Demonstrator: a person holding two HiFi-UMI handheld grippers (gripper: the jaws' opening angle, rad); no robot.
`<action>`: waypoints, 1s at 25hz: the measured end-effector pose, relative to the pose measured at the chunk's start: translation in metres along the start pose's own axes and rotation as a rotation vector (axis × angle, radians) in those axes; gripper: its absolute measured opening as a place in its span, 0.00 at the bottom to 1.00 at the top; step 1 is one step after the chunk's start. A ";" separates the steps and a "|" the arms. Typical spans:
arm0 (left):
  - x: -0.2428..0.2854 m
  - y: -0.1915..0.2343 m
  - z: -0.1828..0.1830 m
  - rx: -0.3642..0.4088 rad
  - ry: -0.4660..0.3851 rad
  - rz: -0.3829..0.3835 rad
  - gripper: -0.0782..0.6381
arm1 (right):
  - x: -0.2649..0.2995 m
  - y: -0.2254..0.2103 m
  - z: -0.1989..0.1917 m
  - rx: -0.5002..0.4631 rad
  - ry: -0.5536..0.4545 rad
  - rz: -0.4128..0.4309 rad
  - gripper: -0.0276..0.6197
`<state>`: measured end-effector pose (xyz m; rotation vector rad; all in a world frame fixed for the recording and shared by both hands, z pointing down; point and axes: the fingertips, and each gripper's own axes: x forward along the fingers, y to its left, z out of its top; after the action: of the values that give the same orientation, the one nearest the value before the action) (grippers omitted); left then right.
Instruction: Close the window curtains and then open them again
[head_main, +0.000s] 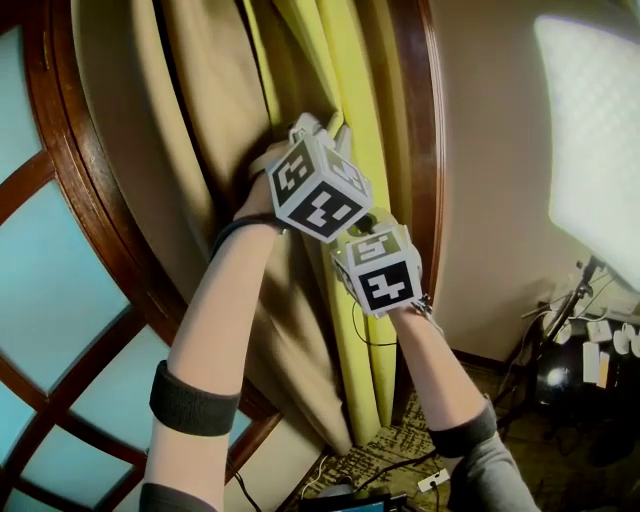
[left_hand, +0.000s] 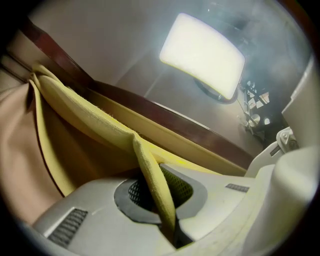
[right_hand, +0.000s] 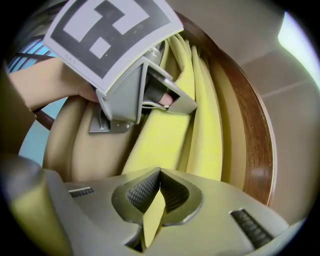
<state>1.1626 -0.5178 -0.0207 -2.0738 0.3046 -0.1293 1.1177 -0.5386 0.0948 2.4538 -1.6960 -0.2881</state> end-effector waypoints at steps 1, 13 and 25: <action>-0.008 -0.003 0.000 -0.002 -0.001 0.004 0.12 | -0.007 0.005 0.001 -0.001 0.000 0.007 0.06; -0.137 -0.028 -0.018 -0.187 -0.011 0.084 0.21 | -0.078 0.065 -0.020 0.040 0.000 0.099 0.07; -0.321 -0.015 -0.070 -0.408 0.025 0.336 0.24 | -0.160 0.169 -0.040 0.065 0.062 0.102 0.07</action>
<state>0.8405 -0.4828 0.0376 -2.3857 0.7396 0.1206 0.9186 -0.4478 0.1835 2.3839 -1.8245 -0.1460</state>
